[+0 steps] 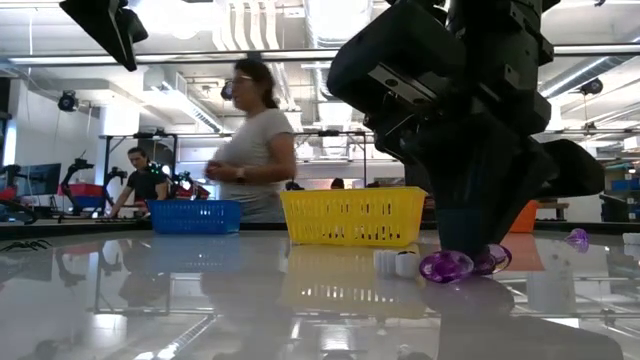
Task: Sort Halloween decoration
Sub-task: Put the purple witch hat toy into the blue bin
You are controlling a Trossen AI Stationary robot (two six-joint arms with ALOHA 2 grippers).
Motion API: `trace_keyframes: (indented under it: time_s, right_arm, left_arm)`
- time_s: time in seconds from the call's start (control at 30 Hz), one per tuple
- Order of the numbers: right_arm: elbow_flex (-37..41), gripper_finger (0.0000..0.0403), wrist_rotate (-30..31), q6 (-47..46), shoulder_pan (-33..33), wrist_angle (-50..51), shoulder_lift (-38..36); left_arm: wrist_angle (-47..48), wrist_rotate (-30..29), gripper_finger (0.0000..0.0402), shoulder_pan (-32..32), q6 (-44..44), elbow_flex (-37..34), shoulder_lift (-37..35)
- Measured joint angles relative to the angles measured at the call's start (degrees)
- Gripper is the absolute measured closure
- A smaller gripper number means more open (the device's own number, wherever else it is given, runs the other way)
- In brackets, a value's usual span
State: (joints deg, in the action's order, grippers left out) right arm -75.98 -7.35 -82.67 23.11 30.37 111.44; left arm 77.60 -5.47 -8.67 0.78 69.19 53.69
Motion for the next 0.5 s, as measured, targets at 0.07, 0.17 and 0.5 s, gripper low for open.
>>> trace_keyframes:
  time_s: [0.07, 0.17, 0.5]
  right_arm:
    - [-0.55, 0.0393, 0.0, 0.02, 0.0, 0.41, 0.04]
    - [-1.9, 0.0394, 0.01, 0.26, 0.0, 1.74, 0.19]
    - [-8.52, 0.0394, 0.95, 1.34, 0.01, 9.53, 0.22]
  left_arm:
    - [0.0, 0.0, 0.0274, 0.0, 0.0, 0.0, 0.0]
    - [0.0, 0.01, 0.0274, 0.0, 0.0, 0.0, 0.0]
    - [0.04, 0.04, 0.0274, 0.0, 0.07, 0.0, -0.74]
